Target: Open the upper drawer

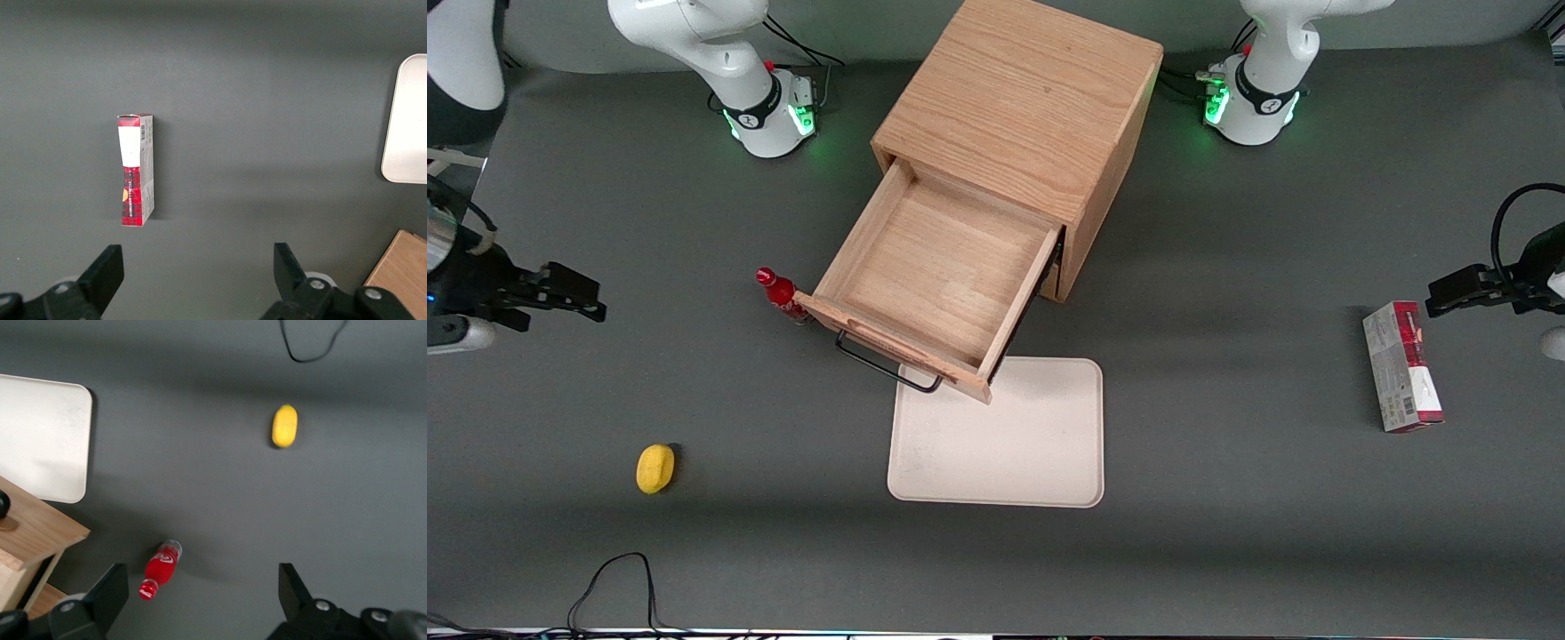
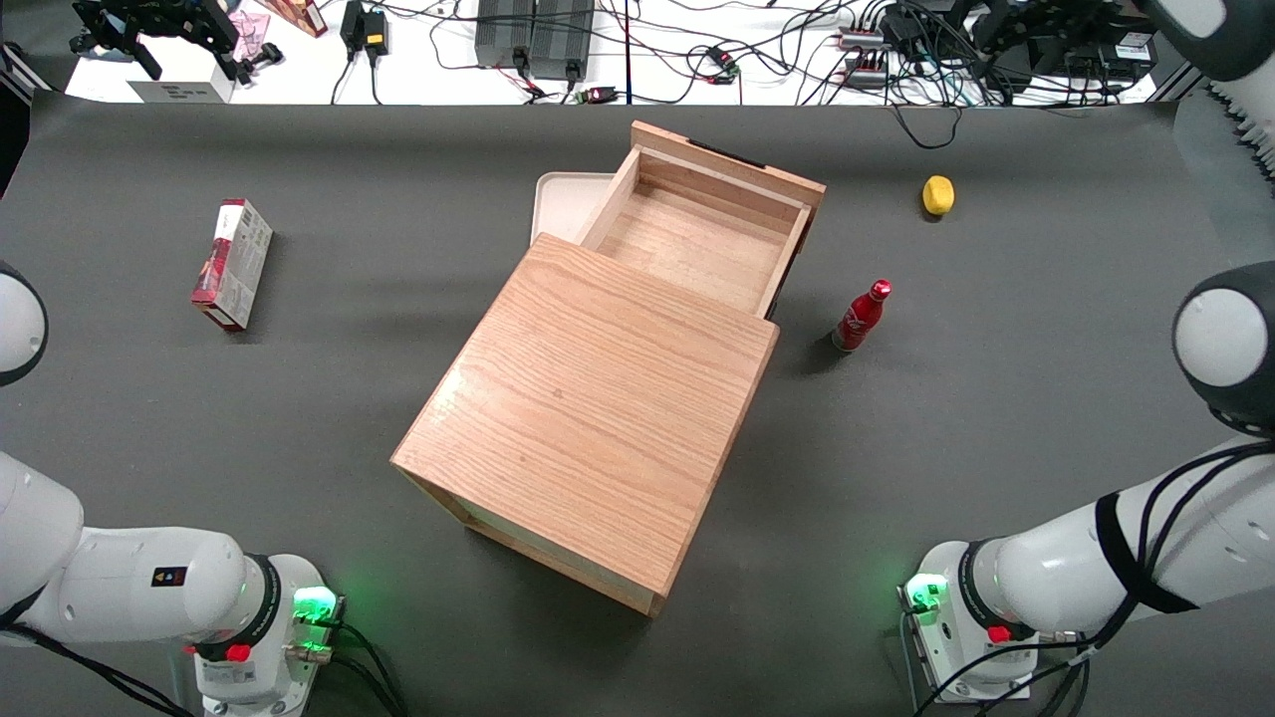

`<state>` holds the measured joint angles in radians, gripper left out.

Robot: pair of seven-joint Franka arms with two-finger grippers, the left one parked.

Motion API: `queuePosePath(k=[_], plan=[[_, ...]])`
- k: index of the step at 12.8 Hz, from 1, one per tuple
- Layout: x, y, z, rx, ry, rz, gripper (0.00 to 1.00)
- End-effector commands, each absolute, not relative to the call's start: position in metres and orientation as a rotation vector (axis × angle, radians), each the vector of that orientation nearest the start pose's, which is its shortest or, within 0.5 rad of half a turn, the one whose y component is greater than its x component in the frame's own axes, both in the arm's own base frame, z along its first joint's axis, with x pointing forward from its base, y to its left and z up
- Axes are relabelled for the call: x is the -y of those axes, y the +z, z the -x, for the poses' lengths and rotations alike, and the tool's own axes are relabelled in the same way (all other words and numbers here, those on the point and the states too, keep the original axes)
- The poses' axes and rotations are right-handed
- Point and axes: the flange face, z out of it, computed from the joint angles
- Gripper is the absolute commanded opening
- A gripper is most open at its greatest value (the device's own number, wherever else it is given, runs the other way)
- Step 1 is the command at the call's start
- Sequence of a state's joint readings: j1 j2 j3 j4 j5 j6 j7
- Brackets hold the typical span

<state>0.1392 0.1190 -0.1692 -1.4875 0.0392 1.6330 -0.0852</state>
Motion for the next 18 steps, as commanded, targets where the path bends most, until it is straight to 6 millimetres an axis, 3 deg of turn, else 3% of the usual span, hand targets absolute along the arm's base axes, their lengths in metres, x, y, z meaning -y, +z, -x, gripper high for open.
queuePosePath(k=[1,3,15,18], plan=[[0.022,0.602,-0.579,0.009,-0.095,3.126,1.00],[0.034,0.602,-0.575,-0.022,-0.110,3.124,1.00],[0.044,0.594,-0.577,-0.034,-0.075,3.143,1.00],[0.035,0.594,-0.578,-0.017,-0.075,3.144,1.00]])
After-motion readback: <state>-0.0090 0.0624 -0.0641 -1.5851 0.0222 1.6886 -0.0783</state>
